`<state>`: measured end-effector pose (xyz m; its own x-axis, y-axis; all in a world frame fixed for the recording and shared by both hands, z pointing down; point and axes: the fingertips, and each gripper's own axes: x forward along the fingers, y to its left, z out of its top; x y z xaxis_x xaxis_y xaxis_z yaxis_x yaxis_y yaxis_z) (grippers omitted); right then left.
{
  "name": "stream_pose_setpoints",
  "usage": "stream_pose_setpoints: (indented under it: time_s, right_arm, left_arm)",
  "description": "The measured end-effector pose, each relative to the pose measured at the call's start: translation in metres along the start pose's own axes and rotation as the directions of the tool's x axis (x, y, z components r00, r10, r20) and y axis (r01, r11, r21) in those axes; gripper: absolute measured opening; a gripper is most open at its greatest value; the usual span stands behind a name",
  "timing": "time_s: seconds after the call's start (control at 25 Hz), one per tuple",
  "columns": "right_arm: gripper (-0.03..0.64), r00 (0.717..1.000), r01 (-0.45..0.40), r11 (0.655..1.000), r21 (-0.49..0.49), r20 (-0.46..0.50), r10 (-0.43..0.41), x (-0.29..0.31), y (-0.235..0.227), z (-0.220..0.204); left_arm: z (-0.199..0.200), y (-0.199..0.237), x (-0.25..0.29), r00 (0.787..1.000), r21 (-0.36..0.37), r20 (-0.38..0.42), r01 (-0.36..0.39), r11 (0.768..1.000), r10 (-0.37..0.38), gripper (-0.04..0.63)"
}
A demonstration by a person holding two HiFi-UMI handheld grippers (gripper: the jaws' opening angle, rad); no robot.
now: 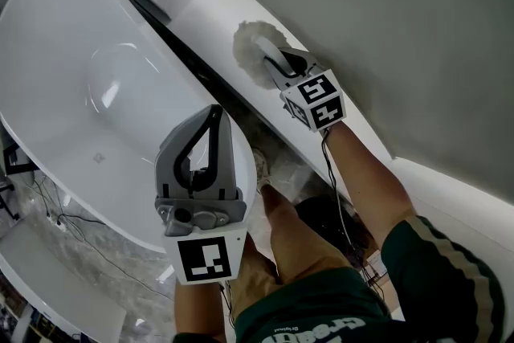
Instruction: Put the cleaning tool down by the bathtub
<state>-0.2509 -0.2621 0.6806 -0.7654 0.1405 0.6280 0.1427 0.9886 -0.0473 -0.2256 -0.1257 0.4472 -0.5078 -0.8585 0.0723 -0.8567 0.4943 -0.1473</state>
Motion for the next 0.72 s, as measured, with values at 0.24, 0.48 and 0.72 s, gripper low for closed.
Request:
stream_pose_setpoints:
  time_s: [0.24,0.48,0.72]
  right_arm:
    - [0.097,0.996,0.009,1.0,0.003,-0.087,-0.008,0.024,-0.014,-0.027]
    - [0.097,0.987,0.017,1.0,0.008,-0.16,-0.015,0.047,-0.02,-0.04]
    - [0.097,0.967,0.035,0.999,0.017,-0.253,-0.03,0.072,-0.032,-0.06]
  left_arm:
    - [-0.013,-0.001,0.006,1.0,-0.021,-0.018,0.008,1.0,-0.009,0.006]
    - [-0.024,0.0,0.011,0.999,-0.028,-0.041,0.024,0.999,-0.025,0.006]
    - [-0.033,0.003,0.016,0.998,-0.068,-0.053,0.026,0.997,-0.029,0.005]
